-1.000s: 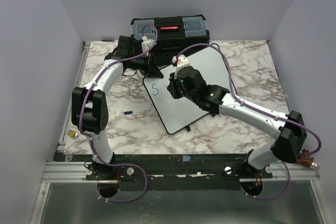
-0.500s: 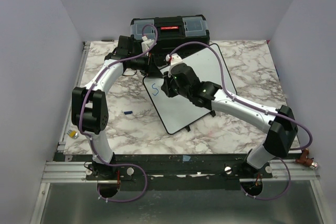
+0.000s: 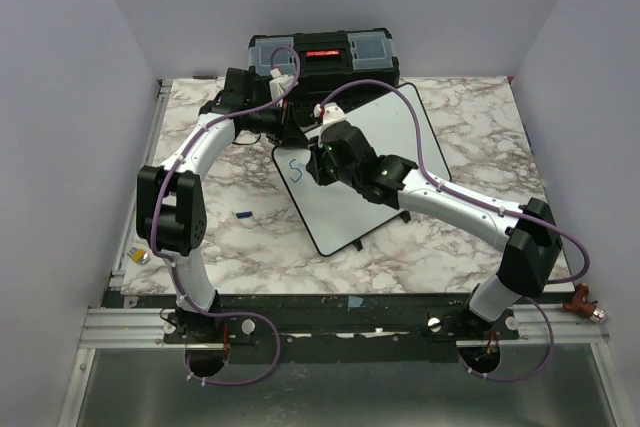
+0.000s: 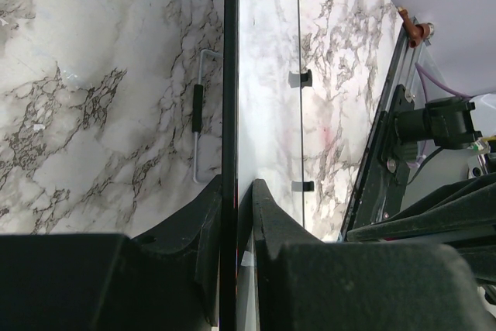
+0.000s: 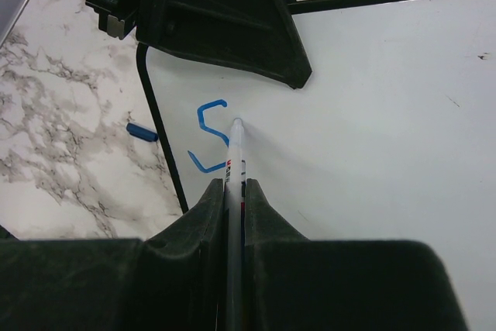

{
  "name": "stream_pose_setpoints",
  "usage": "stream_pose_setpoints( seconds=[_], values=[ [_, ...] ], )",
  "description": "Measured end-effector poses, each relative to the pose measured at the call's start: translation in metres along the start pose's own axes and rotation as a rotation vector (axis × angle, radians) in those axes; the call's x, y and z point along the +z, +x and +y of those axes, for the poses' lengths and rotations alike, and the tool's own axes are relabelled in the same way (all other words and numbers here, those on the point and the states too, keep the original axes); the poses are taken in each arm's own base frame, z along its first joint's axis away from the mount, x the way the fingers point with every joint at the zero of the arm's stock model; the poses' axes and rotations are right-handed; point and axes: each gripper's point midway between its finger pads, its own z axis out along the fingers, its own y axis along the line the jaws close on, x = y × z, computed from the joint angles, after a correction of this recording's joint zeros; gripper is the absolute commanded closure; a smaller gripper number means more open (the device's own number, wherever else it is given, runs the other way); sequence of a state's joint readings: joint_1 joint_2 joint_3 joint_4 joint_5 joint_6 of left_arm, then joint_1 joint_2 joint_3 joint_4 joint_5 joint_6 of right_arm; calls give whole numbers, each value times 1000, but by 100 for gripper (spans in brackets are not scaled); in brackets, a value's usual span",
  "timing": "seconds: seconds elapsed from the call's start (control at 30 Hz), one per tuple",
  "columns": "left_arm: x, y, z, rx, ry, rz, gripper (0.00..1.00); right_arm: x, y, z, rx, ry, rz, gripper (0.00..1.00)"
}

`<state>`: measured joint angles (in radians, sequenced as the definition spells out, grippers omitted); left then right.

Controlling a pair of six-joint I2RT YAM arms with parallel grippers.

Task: Write a sentence on the whiteboard
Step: Write a sentence on the whiteboard stand.

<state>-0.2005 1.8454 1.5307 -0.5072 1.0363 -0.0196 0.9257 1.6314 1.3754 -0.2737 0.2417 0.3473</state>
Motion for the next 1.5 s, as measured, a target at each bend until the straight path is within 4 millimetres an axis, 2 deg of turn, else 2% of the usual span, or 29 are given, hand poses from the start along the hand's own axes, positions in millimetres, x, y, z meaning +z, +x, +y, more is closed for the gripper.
stream_pose_setpoints(
  seconds=[0.23, 0.67, 0.93, 1.17, 1.5],
  values=[
    [0, 0, 0, 0, -1, 0, 100, 0, 3, -1, 9, 1, 6, 99],
    [0, 0, 1, 0, -4, 0, 100, -8, 23, 2, 28, -35, 68, 99],
    [0, 0, 1, 0, -4, 0, 100, -8, 26, 2, 35, -35, 82, 99],
    [0, 0, 1, 0, -4, 0, 100, -8, 22, -2, 37, -1, 80, 99],
    [0, 0, 1, 0, -3, 0, 100, -3, 5, -5, 40, 40, 40, 99]
  ],
)
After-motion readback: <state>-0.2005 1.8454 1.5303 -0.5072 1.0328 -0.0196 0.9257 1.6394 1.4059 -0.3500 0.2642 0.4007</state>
